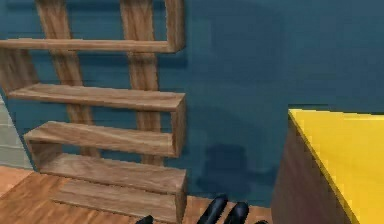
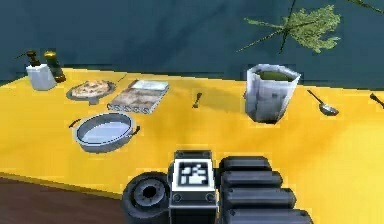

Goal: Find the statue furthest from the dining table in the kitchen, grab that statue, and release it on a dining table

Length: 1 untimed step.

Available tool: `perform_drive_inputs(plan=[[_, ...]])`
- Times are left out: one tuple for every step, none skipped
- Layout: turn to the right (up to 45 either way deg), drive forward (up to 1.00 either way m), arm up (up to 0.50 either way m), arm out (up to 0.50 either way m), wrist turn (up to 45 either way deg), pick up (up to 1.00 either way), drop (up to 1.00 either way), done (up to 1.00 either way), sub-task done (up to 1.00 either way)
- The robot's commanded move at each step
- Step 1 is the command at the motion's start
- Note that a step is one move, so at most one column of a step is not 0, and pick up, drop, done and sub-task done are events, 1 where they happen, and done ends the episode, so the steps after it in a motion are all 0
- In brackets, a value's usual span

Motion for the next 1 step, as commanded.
perform_drive_inputs(plan=[[-36.0, 0.0, 0.0, 0.0, 0.0, 0.0, 0.0, 0.0, 0.0]])
